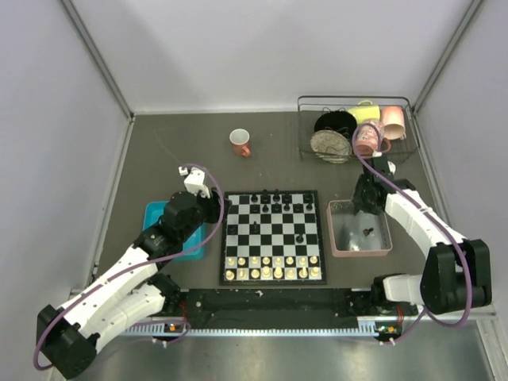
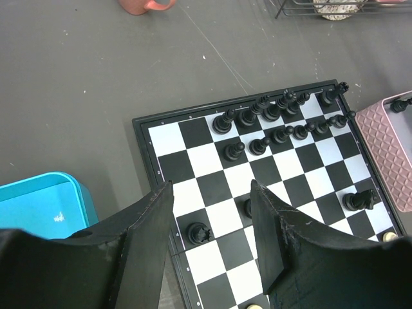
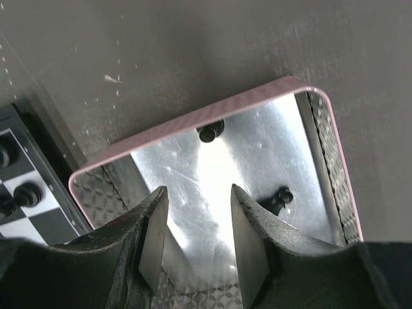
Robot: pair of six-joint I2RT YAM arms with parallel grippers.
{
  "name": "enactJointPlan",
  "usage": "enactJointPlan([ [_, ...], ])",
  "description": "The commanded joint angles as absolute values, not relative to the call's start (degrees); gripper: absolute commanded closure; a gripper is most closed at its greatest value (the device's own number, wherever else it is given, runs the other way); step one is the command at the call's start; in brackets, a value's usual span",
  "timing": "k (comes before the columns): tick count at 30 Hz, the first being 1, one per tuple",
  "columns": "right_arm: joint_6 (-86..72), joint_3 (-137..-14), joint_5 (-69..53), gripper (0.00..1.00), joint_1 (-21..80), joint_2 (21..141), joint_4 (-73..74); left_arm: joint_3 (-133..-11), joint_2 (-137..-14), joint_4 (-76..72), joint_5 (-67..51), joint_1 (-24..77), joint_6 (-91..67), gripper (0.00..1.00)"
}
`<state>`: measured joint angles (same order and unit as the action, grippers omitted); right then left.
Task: Set up the chess pieces on the board
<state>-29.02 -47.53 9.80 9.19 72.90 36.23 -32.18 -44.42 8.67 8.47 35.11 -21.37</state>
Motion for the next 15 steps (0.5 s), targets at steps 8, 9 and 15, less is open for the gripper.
enactJointPlan([
  [8, -26.4, -44.6, 14.4, 0.6, 8.5, 77.1, 23.3, -32.2, -44.6, 6.3, 8.2, 34.7, -21.6, 0.44],
  [9, -25.5, -44.2, 14.8, 0.61, 8.5, 77.3, 22.6, -32.2, -44.5, 6.3, 8.3, 34.7, -21.7, 0.44],
  [15, -23.3, -43.7, 14.7, 0.64, 8.4, 77.9, 19.5, -31.8, -44.9, 6.0, 8.1, 34.7, -21.8, 0.44],
])
